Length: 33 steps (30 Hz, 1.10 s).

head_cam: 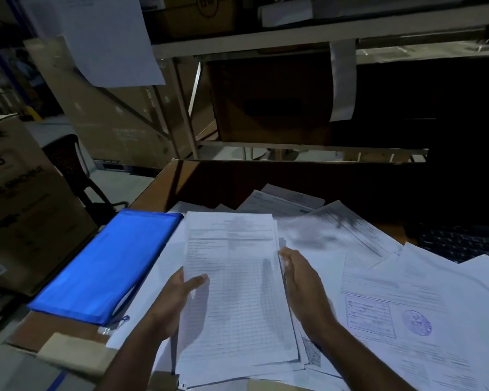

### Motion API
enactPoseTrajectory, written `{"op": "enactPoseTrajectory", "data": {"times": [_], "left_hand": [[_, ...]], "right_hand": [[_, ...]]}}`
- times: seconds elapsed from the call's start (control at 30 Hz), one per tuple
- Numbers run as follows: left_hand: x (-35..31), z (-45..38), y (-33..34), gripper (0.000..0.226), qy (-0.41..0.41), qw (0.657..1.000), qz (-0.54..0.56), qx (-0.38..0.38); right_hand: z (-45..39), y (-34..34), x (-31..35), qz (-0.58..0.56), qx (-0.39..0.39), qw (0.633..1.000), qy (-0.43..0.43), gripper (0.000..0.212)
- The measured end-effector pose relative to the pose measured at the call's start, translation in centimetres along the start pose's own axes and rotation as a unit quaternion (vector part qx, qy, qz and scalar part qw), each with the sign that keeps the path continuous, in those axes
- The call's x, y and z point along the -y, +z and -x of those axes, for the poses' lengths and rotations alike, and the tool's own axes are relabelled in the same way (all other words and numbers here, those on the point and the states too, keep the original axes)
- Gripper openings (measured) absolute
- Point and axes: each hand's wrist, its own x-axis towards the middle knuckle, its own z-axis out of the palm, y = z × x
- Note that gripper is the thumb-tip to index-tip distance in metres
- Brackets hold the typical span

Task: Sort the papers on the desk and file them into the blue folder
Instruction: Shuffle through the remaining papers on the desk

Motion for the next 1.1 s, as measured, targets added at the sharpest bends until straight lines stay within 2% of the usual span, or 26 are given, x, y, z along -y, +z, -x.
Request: {"op": "enactPoseTrajectory", "data": {"times": [0.07, 0.13, 0.17, 0.23, 0.33, 0.37, 0.47, 0.53, 0.67, 0.73, 0.8, 0.83, 0.9, 0.97, 1.03, 1.1], "left_hand": [[-0.7, 0.4, -0.4, 0.034, 0.021, 0.999, 0.026, 0.001], [-1.7, 0.8, -0.5, 0.038, 0.043, 0.998, 0.044, 0.012], [-2.2, 0.9, -0.5, 0.040, 0.056, 0.997, 0.056, 0.014], [-3.4, 1.3, -0.3, 0.045, 0.088, 0.993, 0.081, 0.014], [-4.8, 1.5, -0.2, 0.081, 0.132, 0.987, 0.093, 0.015], [-5.3, 1.4, -0.2, 0.086, 0.145, 0.984, 0.100, 0.010], [-5.7, 1.0, -0.5, 0.058, 0.177, 0.976, 0.130, 0.005], [-5.5, 0.7, -0.5, 0.045, 0.167, 0.977, 0.133, 0.023], [-4.8, -0.1, -0.7, 0.040, 0.135, 0.984, 0.118, 0.026], [-4.7, -0.7, -1.6, 0.038, 0.138, 0.982, 0.130, 0.005], [-4.5, -1.6, -3.3, 0.035, 0.133, 0.978, 0.159, -0.033], [-4.3, -2.1, -4.4, 0.034, 0.128, 0.975, 0.174, -0.052], [-3.5, -3.1, -6.7, 0.035, 0.109, 0.972, 0.191, -0.088], [-2.2, -4.2, -8.9, 0.038, 0.085, 0.967, 0.200, -0.131], [-0.8, -5.0, -10.7, 0.040, 0.060, 0.958, 0.215, -0.181], [0.5, -5.6, -12.1, 0.038, 0.040, 0.950, 0.225, -0.212]], "right_hand": [[-0.6, -0.3, 0.9, -0.025, -0.004, 0.999, 0.048, 0.045], [-1.4, -0.8, 1.9, -0.085, 0.049, 0.990, 0.101, 0.057], [-1.7, -1.0, 2.5, -0.104, 0.074, 0.987, 0.100, 0.056], [-2.2, -1.2, 3.5, -0.131, 0.081, 0.986, 0.066, 0.039], [-2.8, -1.5, 5.5, -0.167, 0.038, 0.985, 0.005, 0.025], [-3.0, -1.6, 6.2, -0.169, 0.029, 0.985, -0.013, 0.024], [-2.8, -1.6, 7.8, -0.155, 0.024, 0.986, -0.053, 0.023], [-2.3, -1.3, 7.9, -0.142, 0.030, 0.987, -0.064, 0.022], [-1.6, -0.8, 6.8, -0.151, 0.046, 0.987, -0.033, 0.023], [-1.7, -1.1, 5.5, -0.101, 0.008, 0.995, -0.022, 0.029], [-1.6, -1.7, 3.5, 0.028, 0.009, 1.000, 0.003, 0.032], [-1.3, -1.9, 2.6, 0.097, 0.040, 0.994, 0.023, 0.041], [-0.4, -1.7, 1.0, 0.184, 0.122, 0.974, 0.056, 0.072], [0.6, -0.9, 0.0, 0.285, 0.195, 0.938, 0.036, 0.098], [1.4, -0.1, -1.0, 0.332, 0.203, 0.921, 0.015, 0.104], [1.7, 0.2, -1.5, 0.325, 0.173, 0.930, 0.015, 0.098]]}}
